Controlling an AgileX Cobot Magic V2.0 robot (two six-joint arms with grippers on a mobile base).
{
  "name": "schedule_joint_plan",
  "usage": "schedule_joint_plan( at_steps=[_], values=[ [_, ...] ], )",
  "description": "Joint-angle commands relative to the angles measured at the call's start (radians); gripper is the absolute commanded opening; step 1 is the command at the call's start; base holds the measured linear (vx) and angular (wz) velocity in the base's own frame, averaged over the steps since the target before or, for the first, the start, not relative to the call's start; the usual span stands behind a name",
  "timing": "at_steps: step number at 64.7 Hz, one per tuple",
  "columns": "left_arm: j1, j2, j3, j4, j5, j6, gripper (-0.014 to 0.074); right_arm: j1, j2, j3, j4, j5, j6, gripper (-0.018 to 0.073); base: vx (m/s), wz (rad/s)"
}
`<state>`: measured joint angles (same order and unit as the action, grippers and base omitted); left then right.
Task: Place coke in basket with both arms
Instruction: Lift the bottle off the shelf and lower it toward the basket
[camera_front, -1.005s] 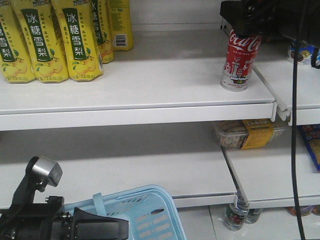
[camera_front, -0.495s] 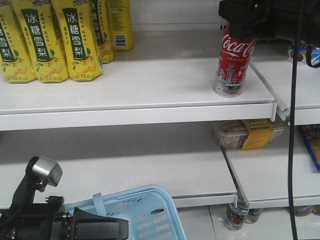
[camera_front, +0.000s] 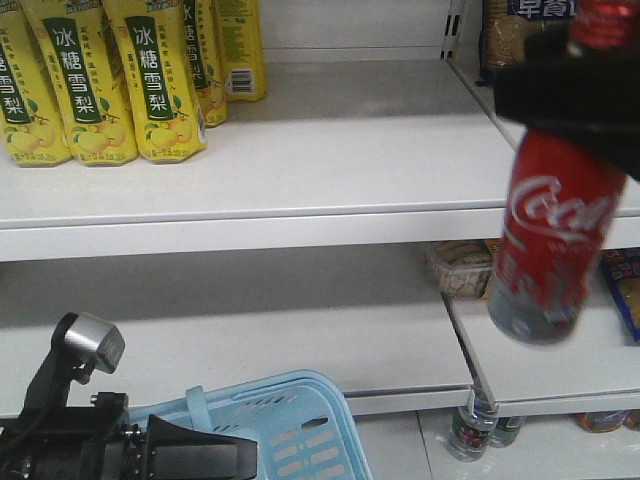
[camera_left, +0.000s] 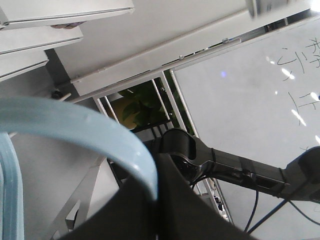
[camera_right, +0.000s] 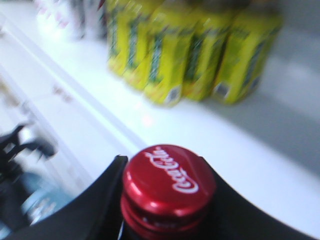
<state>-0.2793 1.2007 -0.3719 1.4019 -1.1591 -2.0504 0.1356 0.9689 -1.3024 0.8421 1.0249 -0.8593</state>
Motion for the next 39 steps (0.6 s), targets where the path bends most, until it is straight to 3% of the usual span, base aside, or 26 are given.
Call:
schedule_joint_plan(
  at_steps=[1,10,22,30,39],
  values=[
    [-0.006,-0.022,-0.022,-0.074,-0.219,0.006,-0.0007,-0.001,-0.062,0.004,0.014,0.028,0.074,-0.0003,0.00,0.00],
    [-0.006,-0.022,-0.022,-0.074,-0.219,0.006,-0.0007,-0.001,-0.167,0.196,0.089,0.032,0.089,-0.0003,0.00,0.00],
    [-0.006,-0.022,-0.022,-0.074,-0.219,0.006,-0.0007,-0.001,-0.261,0.538,0.271,-0.098,0.014,-0.0003,0.00,0.00],
    [-0.006,-0.022,-0.022,-0.074,-0.219,0.006,-0.0007,-0.001,-0.263,0.711,0.466,-0.164,-0.127,-0.0003,0.00,0.00],
    [-0.006,-0.022,-0.022,-0.074,-0.219,0.006,-0.0007,-0.001,-0.217,0.793,0.692,-0.187,-0.306,-0.0003,0.00,0.00]
  ],
)
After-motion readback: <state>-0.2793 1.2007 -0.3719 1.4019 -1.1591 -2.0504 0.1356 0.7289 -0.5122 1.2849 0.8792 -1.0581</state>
